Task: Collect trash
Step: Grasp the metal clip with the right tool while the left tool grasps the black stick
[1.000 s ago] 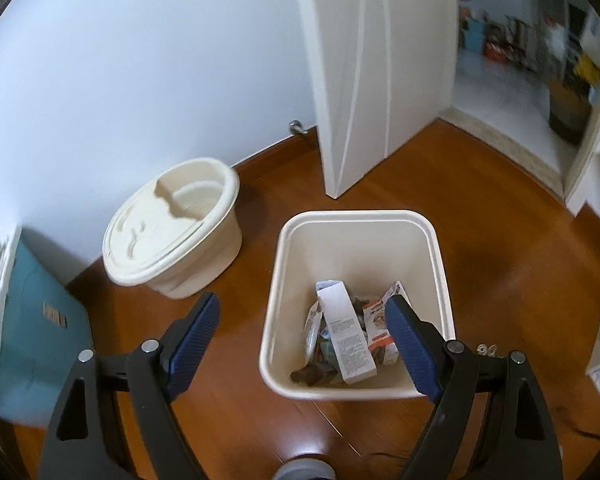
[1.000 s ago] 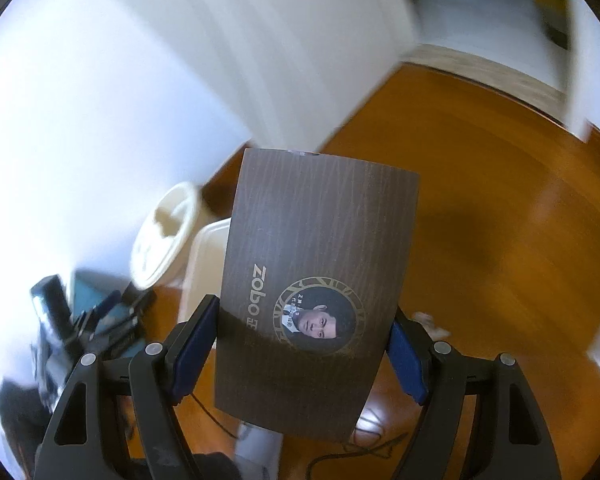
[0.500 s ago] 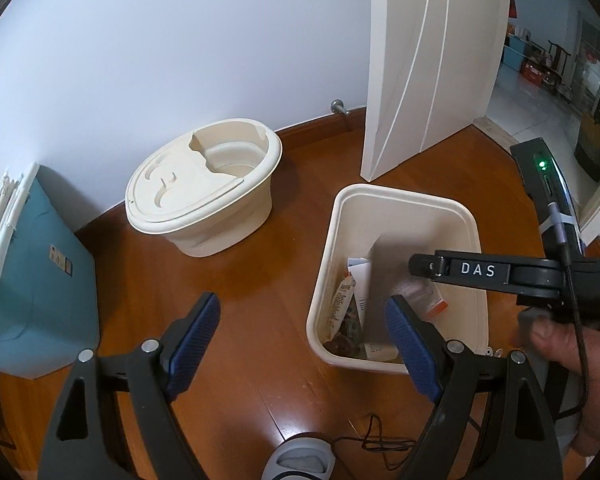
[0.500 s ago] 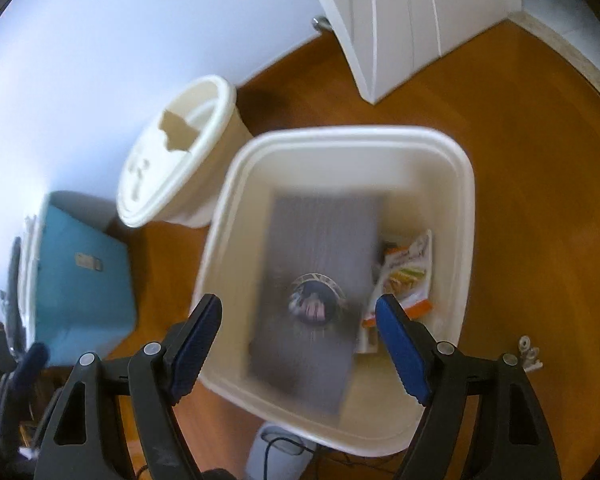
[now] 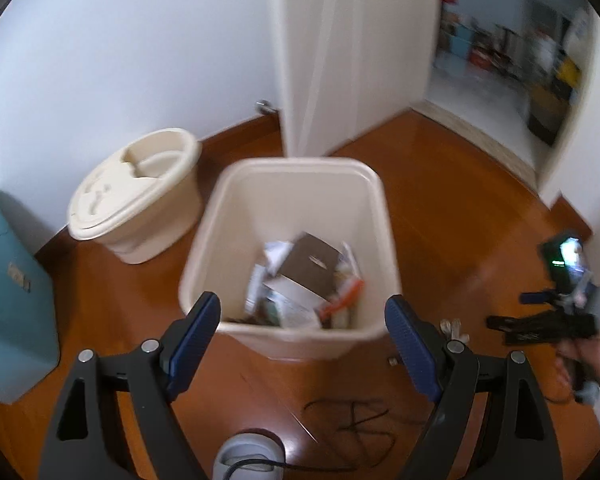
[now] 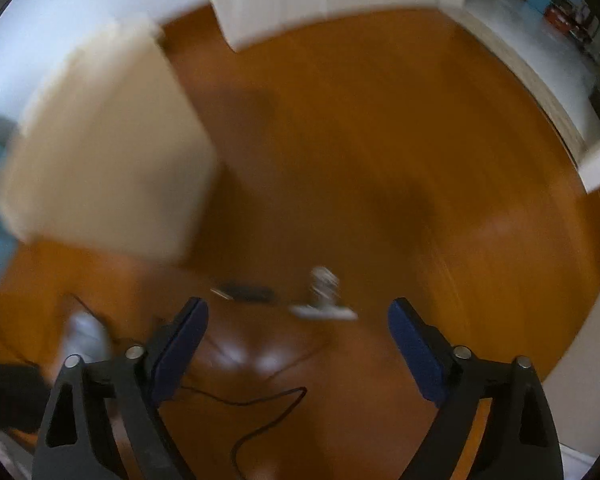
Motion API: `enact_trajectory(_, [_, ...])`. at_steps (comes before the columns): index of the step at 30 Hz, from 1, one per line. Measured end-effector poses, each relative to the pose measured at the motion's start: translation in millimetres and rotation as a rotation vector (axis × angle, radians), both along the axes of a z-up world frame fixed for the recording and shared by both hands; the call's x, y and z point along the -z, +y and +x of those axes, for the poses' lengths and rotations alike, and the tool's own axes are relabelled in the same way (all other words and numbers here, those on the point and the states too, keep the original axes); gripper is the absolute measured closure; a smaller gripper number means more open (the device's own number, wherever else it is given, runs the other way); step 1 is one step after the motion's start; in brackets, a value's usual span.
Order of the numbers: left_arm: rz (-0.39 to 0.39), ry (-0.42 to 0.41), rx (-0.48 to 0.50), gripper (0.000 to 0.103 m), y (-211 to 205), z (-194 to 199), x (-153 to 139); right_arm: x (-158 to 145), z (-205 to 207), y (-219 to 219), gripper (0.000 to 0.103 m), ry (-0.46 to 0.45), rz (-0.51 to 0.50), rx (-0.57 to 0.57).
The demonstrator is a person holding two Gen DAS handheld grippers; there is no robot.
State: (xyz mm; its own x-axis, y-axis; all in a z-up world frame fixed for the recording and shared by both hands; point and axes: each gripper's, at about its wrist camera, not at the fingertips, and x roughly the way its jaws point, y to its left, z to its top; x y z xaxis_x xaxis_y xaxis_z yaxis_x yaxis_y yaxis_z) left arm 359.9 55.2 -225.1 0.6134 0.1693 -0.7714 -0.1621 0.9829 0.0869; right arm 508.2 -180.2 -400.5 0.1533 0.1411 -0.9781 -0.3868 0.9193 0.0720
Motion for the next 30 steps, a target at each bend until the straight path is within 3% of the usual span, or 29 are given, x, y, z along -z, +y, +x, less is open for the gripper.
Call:
enact_trajectory(2, [0.03, 0.019, 0.031, 0.018, -16, 1, 15, 45, 0, -12, 0.015, 0.026, -0.015, 0.039])
enact_trajectory(7, [0.062, 0.054, 0.059, 0.018, -39, 11, 44, 115, 6, -17, 0.039, 0.059, 0.005, 0.083])
enact_trajectory(12, [0.104, 0.047, 0.089, 0.018, -56, 13, 59, 148, 4, -18, 0.039, 0.043, 0.002, 0.026])
enact_trajectory(17, [0.125, 0.075, 0.108, 0.018, -69, 9, 76, 164, 12, -10, 0.042, 0.011, 0.015, -0.008])
enact_trajectory(19, [0.132, 0.085, 0.116, 0.018, -72, 8, 82, 175, 14, -4, 0.057, 0.047, 0.004, -0.013])
enact_trajectory(21, [0.141, 0.088, 0.131, 0.018, -77, 7, 86, 176, 11, -5, 0.072, 0.016, -0.009, -0.025])
enact_trajectory(22, [0.143, 0.084, 0.141, 0.018, -81, 6, 87, 176, 11, -5, 0.075, 0.011, -0.01, -0.022])
enact_trajectory(25, [0.159, 0.077, 0.193, 0.018, -92, 8, 92, 170, 8, -9, 0.076, 0.008, -0.011, -0.044])
enact_trajectory(30, [0.19, 0.155, 0.371, 0.018, -115, 33, 119, 123, -2, -44, 0.076, -0.015, 0.071, -0.057])
